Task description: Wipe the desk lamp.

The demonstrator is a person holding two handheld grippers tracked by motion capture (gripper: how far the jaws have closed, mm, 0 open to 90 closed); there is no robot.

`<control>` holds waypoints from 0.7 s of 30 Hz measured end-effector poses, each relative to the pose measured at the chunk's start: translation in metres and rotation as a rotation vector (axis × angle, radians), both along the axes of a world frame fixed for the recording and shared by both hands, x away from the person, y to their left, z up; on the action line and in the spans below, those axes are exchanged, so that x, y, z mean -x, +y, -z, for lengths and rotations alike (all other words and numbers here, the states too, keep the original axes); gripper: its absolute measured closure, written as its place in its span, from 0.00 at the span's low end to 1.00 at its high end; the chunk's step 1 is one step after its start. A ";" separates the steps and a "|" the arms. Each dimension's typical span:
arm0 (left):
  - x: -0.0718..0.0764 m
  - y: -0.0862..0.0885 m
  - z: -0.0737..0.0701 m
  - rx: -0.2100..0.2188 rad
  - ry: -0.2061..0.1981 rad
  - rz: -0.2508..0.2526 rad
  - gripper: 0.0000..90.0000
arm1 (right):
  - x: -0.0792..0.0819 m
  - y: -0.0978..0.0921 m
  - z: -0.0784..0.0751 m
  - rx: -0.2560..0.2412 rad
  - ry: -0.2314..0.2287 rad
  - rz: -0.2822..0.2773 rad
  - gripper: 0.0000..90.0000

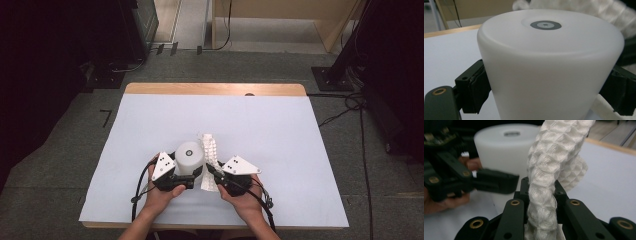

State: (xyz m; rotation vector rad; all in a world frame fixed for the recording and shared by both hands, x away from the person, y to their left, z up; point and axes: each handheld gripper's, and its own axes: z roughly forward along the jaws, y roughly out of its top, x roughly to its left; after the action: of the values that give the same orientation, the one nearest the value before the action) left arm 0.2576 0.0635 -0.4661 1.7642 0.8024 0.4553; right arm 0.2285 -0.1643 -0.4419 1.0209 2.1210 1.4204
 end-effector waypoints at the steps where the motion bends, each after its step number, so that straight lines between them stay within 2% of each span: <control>1: -0.001 0.001 0.001 0.001 0.001 0.000 0.10 | -0.002 0.001 0.005 0.014 0.021 -0.002 0.86; 4: -0.002 0.003 0.003 -0.020 -0.014 -0.007 0.10 | -0.009 0.002 0.022 0.060 0.093 0.003 0.86; 6: -0.002 0.004 0.005 -0.034 -0.020 -0.008 0.10 | -0.013 -0.001 0.028 0.058 0.115 0.013 0.86; 12: 0.000 0.007 0.010 -0.045 -0.031 -0.016 0.10 | -0.019 -0.019 0.024 0.022 0.105 0.075 0.86; 15: 0.003 0.004 0.011 -0.044 -0.032 -0.042 0.09 | -0.020 -0.025 0.024 0.019 0.107 0.095 0.86; 16: 0.004 0.003 0.011 -0.054 -0.029 -0.052 0.08 | -0.020 -0.026 0.025 0.017 0.111 0.098 0.86; 18: 0.008 -0.001 0.010 -0.043 -0.027 -0.075 0.07 | -0.020 -0.026 0.025 0.017 0.110 0.097 0.86; 21: 0.014 -0.009 0.007 -0.052 -0.038 -0.141 0.05 | -0.020 -0.025 0.025 0.020 0.106 0.097 0.86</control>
State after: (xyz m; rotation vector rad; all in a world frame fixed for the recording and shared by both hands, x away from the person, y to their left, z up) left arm 0.2439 0.0547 -0.4726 1.7484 0.8986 0.6070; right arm 0.2486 -0.1893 -0.4669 1.1988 2.1233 1.3240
